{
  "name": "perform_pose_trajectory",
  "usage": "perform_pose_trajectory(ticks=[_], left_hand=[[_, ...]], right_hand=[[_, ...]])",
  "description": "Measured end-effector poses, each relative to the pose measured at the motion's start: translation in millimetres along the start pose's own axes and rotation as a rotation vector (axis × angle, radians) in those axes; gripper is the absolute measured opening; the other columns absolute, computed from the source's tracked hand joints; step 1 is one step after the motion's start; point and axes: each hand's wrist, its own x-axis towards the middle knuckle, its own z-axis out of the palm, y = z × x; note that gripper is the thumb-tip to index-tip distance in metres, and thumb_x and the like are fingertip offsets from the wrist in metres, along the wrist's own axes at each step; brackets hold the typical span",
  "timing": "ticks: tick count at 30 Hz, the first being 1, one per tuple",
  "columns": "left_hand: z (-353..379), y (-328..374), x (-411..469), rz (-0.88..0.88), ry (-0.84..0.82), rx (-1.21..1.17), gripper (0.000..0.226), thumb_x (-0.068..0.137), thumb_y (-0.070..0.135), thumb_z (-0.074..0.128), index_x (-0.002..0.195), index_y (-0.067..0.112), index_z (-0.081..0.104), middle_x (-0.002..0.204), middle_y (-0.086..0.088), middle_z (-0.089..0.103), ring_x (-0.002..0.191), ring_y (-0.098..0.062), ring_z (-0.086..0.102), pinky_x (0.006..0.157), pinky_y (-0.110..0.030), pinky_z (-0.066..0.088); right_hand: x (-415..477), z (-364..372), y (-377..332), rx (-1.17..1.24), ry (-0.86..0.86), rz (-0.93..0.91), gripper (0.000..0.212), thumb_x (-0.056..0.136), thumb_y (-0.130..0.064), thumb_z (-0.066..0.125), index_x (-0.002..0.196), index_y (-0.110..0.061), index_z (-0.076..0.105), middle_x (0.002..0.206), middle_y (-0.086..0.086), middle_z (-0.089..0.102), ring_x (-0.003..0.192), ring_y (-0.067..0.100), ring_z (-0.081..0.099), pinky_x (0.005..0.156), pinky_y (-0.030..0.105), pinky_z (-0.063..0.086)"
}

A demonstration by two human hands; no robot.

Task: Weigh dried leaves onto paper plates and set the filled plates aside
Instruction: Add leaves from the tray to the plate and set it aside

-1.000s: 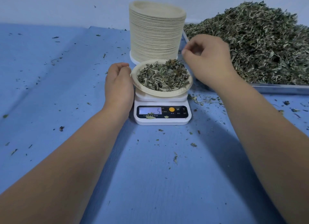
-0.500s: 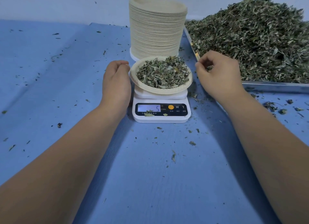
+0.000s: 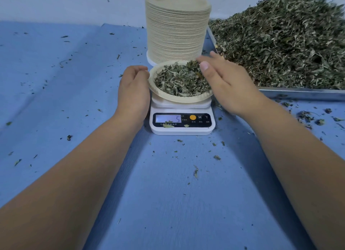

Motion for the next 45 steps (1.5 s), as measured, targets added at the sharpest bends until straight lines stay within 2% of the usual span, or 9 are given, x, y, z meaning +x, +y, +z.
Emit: perform_pose_trajectory(ticks=[3, 13, 17, 20, 22, 25, 31, 36, 45], left_hand=[[-0.1, 0.1, -0.1, 0.001, -0.003, 0.01, 0.03, 0.078, 0.037, 0.049, 0.101, 0.03, 0.066, 0.115, 0.003, 0.067, 0.109, -0.015, 0.065, 0.102, -0.051, 0.053], [0.6, 1.5, -2.1, -0.003, -0.016, 0.007, 0.03, 0.078, 0.034, 0.049, 0.103, 0.028, 0.065, 0.118, 0.0, 0.067, 0.111, -0.017, 0.065, 0.102, -0.05, 0.053], [0.1, 2.1, -2.5, -0.008, -0.011, 0.009, 0.031, 0.078, 0.033, 0.049, 0.104, 0.028, 0.066, 0.12, 0.0, 0.066, 0.111, -0.016, 0.065, 0.103, -0.05, 0.053], [0.1, 2.0, -2.8, -0.009, -0.01, 0.01, 0.032, 0.078, 0.033, 0.049, 0.104, 0.027, 0.066, 0.119, 0.0, 0.066, 0.11, -0.016, 0.065, 0.103, -0.05, 0.053], [0.2, 2.2, -3.0, -0.008, -0.012, 0.011, 0.031, 0.078, 0.034, 0.049, 0.104, 0.028, 0.066, 0.12, 0.0, 0.066, 0.112, -0.016, 0.065, 0.103, -0.049, 0.053], [0.1, 2.6, -3.0, -0.005, -0.01, 0.015, 0.03, 0.078, 0.034, 0.048, 0.103, 0.03, 0.065, 0.12, 0.001, 0.066, 0.114, -0.016, 0.063, 0.104, -0.049, 0.052], [0.5, 2.5, -3.1, -0.008, -0.004, 0.006, 0.03, 0.077, 0.035, 0.049, 0.102, 0.031, 0.066, 0.117, 0.002, 0.066, 0.109, -0.014, 0.065, 0.102, -0.049, 0.053], [0.5, 2.4, -3.5, -0.007, -0.007, 0.008, 0.03, 0.079, 0.035, 0.048, 0.103, 0.031, 0.066, 0.116, 0.003, 0.067, 0.108, -0.013, 0.065, 0.102, -0.049, 0.054], [0.6, 3.4, -4.1, 0.002, 0.0, 0.005, 0.032, 0.078, 0.034, 0.048, 0.105, 0.027, 0.065, 0.118, 0.0, 0.066, 0.11, -0.016, 0.065, 0.102, -0.05, 0.054]], right_hand=[[0.8, 4.1, -1.5, -0.068, -0.102, -0.01, 0.053, 0.108, -0.05, 0.022, 0.147, -0.026, 0.049, 0.149, 0.0, 0.053, 0.152, 0.014, 0.021, 0.124, 0.041, 0.012], [0.1, 4.0, 3.8, -0.047, -0.076, -0.008, 0.057, 0.107, -0.053, 0.021, 0.135, -0.023, 0.061, 0.14, 0.0, 0.061, 0.151, 0.014, 0.025, 0.124, 0.04, 0.007], [-0.3, -1.8, 1.1, -0.071, 0.062, -0.033, 0.052, 0.109, -0.046, 0.025, 0.125, -0.018, 0.065, 0.125, 0.001, 0.068, 0.147, 0.019, 0.035, 0.124, 0.044, 0.018], [0.5, -5.8, 0.9, -0.095, 0.169, -0.025, 0.054, 0.109, -0.042, 0.028, 0.102, -0.006, 0.068, 0.082, -0.009, 0.061, 0.126, 0.026, 0.057, 0.113, 0.04, 0.035], [1.9, -6.3, 2.3, -0.115, 0.201, -0.001, 0.052, 0.109, -0.042, 0.03, 0.091, -0.009, 0.065, 0.065, -0.012, 0.046, 0.088, 0.032, 0.061, 0.087, 0.04, 0.045], [2.2, -4.9, 3.0, -0.186, 0.223, 0.039, 0.045, 0.108, -0.04, 0.032, 0.067, -0.027, 0.042, 0.058, -0.008, 0.038, 0.063, 0.033, 0.048, 0.071, 0.033, 0.028], [4.5, -26.6, 26.8, -0.487, 0.238, 0.228, 0.031, 0.101, -0.036, 0.042, 0.101, -0.013, 0.062, 0.073, 0.007, 0.06, 0.068, 0.033, 0.054, 0.078, 0.041, 0.046], [0.8, -27.2, 43.8, -0.598, -0.07, 0.394, 0.059, 0.105, -0.055, 0.027, 0.076, -0.011, 0.055, 0.07, 0.012, 0.055, 0.062, 0.029, 0.049, 0.063, 0.036, 0.042], [3.5, -24.6, 47.7, -0.531, 0.081, 0.321, 0.055, 0.105, -0.047, 0.037, 0.064, -0.011, 0.044, 0.059, 0.01, 0.047, 0.055, 0.03, 0.044, 0.051, 0.029, 0.026]])
